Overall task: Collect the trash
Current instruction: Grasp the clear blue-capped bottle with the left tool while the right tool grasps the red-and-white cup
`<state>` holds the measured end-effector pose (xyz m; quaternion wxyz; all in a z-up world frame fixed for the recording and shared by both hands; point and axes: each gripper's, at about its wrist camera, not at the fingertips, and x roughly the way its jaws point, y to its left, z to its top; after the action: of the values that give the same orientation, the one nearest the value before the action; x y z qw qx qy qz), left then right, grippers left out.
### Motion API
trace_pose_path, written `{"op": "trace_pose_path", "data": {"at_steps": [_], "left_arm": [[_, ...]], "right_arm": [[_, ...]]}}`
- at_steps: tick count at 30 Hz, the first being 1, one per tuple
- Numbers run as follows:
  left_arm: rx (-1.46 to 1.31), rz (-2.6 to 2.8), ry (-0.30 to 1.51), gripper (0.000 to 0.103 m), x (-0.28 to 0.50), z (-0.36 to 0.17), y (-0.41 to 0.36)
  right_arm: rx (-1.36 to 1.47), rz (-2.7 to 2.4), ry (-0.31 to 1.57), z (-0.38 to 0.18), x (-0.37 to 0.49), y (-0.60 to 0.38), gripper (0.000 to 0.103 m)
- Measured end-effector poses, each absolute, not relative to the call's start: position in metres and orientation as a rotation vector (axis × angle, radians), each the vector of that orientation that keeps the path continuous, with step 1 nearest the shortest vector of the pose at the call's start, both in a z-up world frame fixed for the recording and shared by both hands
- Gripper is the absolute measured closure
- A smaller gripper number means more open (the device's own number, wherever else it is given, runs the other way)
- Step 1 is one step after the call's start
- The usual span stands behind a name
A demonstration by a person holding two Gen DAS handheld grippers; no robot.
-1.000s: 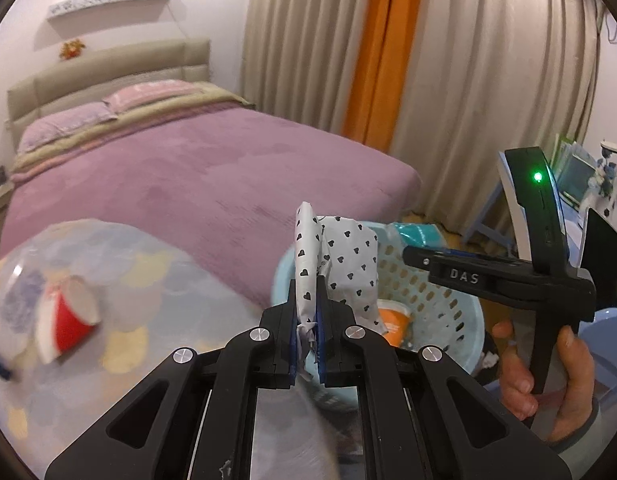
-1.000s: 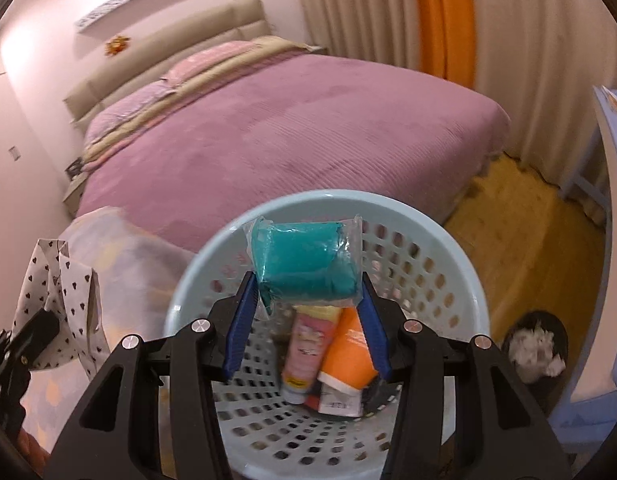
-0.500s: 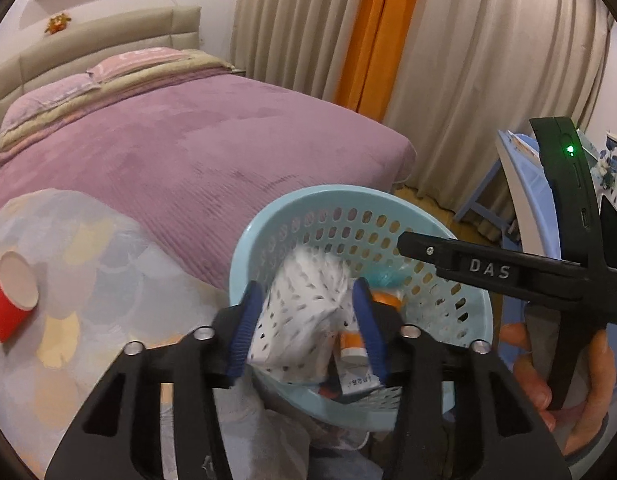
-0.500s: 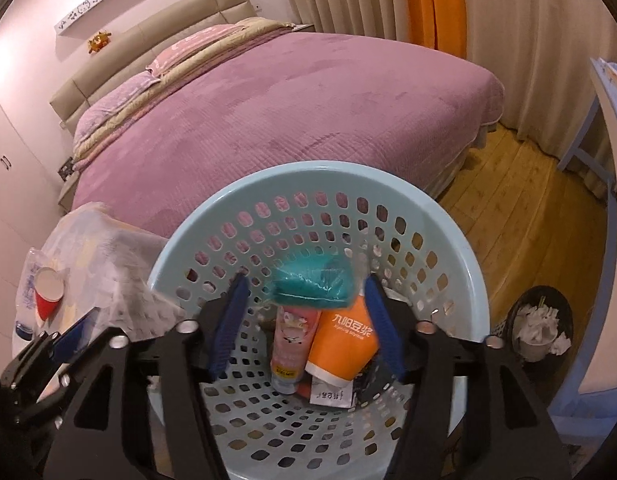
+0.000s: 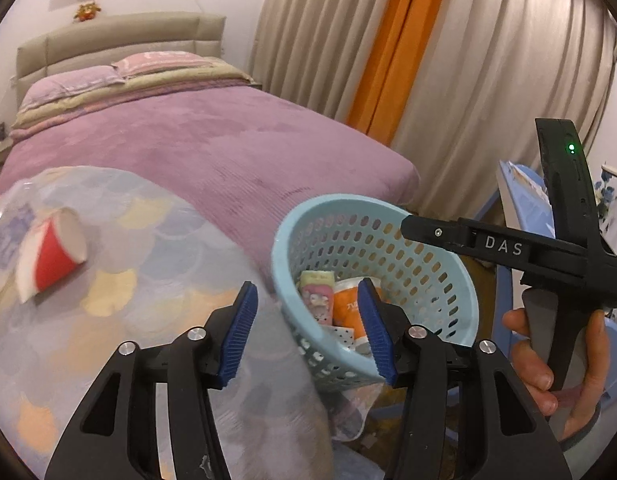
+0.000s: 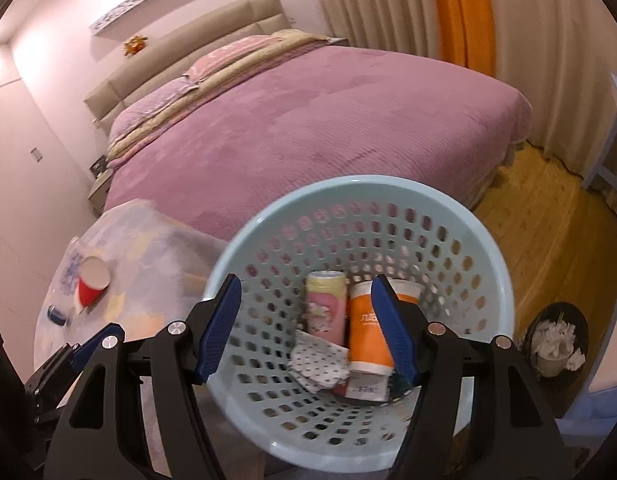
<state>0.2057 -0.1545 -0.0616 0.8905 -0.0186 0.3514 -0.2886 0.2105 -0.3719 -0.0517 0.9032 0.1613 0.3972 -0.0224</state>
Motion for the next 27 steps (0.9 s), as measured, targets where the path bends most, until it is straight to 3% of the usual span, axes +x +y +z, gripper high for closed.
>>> {"op": "trace_pose_path", "data": {"at_steps": [8,13,17,25,27], "left_arm": [[-0.051,-0.508,0.668,0.037,0.186,-0.048,-0.111],[-0.088,-0.438,0.658,0.036,0.183,-0.045,-0.082],[-0.135,-0.385,0.652,0.030,0.182,-0.045,-0.048],[-0.181,-0.248,0.638,0.029,0.183,-0.043,0.021],[-0.180,-0.215,0.638,0.023,0.190,-0.039,0.040]], "right_arm": [[0.198,0.031,0.776,-0.028,0.204,-0.313,0.039],[0.147,0.090,0.766,-0.023,0.203,-0.281,0.039],[0.172,0.145,0.800,-0.032,0.207,-0.256,0.039],[0.109,0.216,0.843,-0.053,0.210,-0.199,0.039],[0.101,0.225,0.841,-0.054,0.212,-0.190,0.039]]}}
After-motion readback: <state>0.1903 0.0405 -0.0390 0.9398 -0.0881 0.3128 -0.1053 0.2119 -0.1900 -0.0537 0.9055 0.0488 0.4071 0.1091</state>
